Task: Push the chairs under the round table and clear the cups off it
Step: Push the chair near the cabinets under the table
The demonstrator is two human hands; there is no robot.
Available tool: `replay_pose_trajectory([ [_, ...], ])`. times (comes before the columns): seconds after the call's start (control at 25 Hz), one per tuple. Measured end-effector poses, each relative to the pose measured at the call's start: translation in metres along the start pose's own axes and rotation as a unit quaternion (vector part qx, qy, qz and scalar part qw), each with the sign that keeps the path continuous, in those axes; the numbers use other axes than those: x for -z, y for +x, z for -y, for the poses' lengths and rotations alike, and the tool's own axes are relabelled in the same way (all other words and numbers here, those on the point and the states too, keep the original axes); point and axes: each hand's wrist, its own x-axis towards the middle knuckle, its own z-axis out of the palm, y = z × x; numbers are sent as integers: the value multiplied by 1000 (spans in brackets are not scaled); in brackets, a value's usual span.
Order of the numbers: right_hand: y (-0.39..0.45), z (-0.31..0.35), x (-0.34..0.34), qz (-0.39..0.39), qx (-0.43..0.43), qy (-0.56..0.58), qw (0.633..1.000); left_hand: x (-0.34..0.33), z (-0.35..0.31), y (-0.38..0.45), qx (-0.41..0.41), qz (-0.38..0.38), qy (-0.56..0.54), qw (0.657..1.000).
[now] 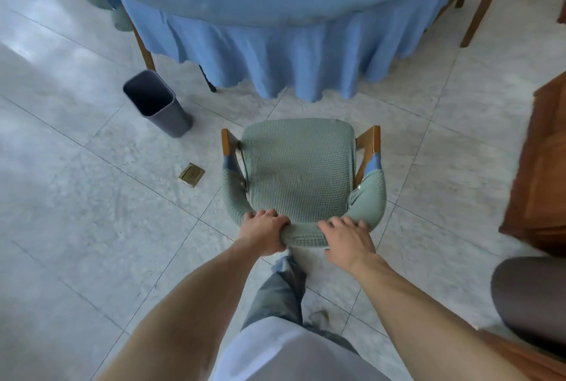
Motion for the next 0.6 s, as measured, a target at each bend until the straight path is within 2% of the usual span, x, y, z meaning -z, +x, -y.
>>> replay_pose_trajectory([
  [0.12,22,2,4,61,33,-32,997,10,1,12,-55,83,47,994],
  [0.28,50,-5,22,102,70,-43,991,33,11,35,-82,137,61,985],
  [0.6,148,-28,85,79,59,-13,995,108,44,121,-61,102,63,991],
])
